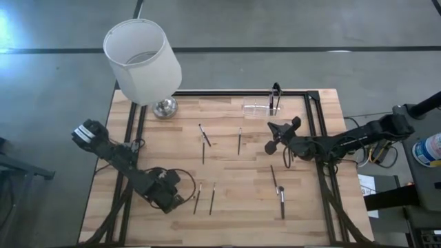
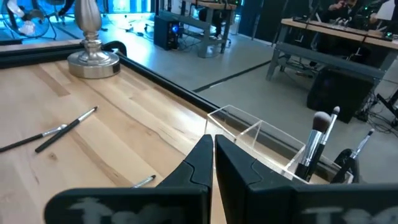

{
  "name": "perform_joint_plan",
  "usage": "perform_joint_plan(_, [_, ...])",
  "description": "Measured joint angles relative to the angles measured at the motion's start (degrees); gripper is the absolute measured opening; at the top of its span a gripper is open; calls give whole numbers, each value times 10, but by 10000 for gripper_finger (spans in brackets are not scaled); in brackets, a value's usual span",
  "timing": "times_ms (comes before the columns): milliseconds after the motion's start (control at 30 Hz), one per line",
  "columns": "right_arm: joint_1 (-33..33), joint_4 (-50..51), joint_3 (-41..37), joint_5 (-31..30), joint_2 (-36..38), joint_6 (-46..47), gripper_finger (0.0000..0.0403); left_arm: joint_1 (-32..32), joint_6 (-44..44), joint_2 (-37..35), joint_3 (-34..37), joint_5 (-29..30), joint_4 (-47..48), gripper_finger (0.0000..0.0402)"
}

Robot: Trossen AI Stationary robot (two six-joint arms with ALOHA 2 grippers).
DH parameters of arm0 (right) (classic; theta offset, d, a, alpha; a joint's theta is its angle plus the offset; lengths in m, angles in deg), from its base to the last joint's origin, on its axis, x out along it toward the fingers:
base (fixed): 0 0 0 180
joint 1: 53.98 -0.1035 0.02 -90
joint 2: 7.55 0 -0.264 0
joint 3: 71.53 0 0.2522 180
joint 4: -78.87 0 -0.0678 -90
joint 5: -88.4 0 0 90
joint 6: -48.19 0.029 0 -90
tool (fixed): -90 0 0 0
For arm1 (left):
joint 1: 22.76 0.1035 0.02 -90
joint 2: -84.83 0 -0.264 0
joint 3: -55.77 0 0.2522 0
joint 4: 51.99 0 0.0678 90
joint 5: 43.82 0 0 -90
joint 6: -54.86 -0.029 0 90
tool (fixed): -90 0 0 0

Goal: Put items in baskets/containers
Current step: Put the foundation brush into the transparent organizer

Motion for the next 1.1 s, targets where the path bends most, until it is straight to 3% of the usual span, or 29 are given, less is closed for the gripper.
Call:
perform_joint_plan(233, [0, 0, 5, 0, -7, -8, 11, -2, -94, -9, -45, -12, 1, 79])
perform_joint_plan(367, [0, 1, 5, 0, -10, -10, 11, -11, -175, 5, -97, 15, -2, 90])
perform_joint_plan(600, [0, 2, 5, 0, -10, -10, 11, -20, -265, 100, -176, 20, 14, 114])
perform_joint_plan(800, [0, 2, 5, 0, -10, -10, 11, -23, -291, 181, -245, 27, 99, 120])
perform_joint_plan(1100, [0, 3, 5, 3, -10, -10, 11, -23, -297, 179, -236, 29, 99, 117])
